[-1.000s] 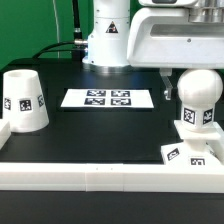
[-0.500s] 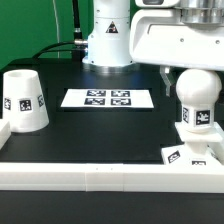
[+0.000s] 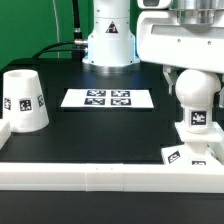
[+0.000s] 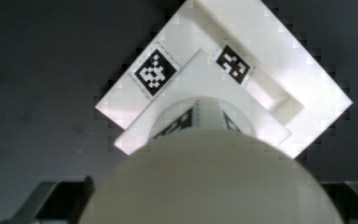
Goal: Assemble lamp
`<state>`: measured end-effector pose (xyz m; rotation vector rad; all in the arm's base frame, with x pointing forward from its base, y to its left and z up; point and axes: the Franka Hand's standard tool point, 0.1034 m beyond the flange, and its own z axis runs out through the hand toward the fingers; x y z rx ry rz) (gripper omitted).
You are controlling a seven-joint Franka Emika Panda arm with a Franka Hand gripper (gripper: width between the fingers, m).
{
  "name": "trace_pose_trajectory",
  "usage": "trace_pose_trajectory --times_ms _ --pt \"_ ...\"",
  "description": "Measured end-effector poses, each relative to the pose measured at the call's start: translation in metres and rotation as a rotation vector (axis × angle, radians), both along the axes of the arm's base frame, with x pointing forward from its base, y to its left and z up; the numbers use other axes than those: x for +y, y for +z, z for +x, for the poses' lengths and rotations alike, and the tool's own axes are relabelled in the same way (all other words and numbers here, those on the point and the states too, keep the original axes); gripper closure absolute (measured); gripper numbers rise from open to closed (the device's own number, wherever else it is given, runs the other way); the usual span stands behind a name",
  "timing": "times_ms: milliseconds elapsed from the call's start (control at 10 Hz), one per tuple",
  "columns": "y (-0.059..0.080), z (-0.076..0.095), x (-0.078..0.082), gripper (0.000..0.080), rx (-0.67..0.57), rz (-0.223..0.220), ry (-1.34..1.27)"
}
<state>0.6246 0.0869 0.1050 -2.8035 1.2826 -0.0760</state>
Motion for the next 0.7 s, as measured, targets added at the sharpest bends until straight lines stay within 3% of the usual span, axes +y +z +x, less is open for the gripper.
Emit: trace_pose_trajectory --times_ms 200,300,500,700 --pt "0.0000 -0.0002 0.0005 0.0223 0.000 0.002 0.020" --pt "0.0010 0.0003 0.0005 0.0125 -0.005 -0.003 0.107" --pt "0.0045 0.0028 0.0015 0.0107 -0.021 -0.010 0.202" --pt "0.0067 0.0031 0.0085 0.0101 -0.035 -0.030 0.460"
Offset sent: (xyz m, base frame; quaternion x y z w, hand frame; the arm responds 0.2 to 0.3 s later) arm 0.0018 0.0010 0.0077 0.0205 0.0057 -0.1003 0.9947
